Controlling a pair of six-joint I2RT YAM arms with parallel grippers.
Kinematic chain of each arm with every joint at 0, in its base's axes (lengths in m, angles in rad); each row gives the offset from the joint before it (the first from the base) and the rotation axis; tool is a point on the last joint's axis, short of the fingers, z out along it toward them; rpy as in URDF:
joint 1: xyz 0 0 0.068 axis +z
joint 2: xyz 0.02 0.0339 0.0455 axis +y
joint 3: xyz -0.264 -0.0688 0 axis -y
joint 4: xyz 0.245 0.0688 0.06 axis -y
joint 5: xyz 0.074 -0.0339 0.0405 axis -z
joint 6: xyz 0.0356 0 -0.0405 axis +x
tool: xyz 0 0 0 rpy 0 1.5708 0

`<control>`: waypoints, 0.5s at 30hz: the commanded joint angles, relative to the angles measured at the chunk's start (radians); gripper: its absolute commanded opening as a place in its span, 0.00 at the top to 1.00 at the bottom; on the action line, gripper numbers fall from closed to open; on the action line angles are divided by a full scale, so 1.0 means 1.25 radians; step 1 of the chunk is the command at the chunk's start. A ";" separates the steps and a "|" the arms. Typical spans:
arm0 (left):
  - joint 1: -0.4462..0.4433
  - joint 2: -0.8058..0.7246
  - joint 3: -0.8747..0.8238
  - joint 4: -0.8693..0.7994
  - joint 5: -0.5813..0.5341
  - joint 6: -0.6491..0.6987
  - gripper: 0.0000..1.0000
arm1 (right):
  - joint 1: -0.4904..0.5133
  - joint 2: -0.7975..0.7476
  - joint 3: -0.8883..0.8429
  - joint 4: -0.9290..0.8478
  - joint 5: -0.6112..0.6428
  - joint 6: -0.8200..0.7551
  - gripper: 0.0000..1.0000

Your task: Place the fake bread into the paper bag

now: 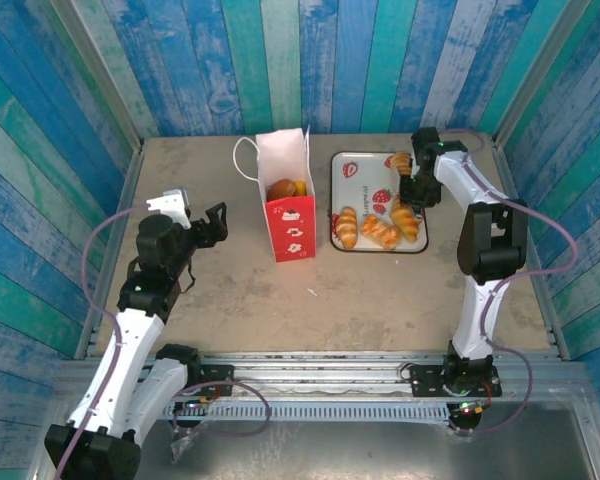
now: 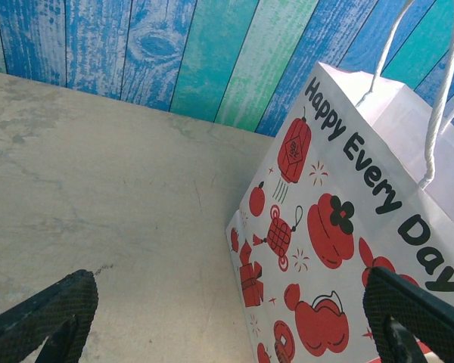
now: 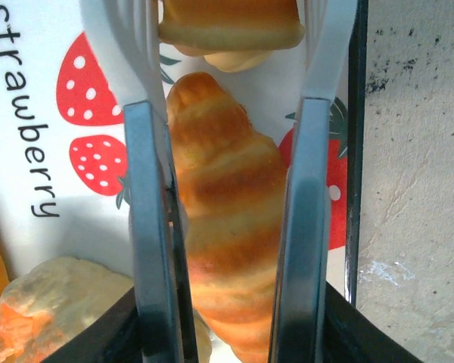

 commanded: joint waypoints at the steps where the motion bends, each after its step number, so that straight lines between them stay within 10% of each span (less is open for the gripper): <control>1: 0.003 -0.018 0.021 -0.007 -0.007 -0.001 0.06 | -0.002 -0.032 -0.003 0.013 0.001 -0.011 0.64; 15: 0.003 -0.002 0.219 -0.188 -0.002 -0.001 0.02 | 0.010 -0.269 -0.076 0.066 -0.011 -0.004 0.82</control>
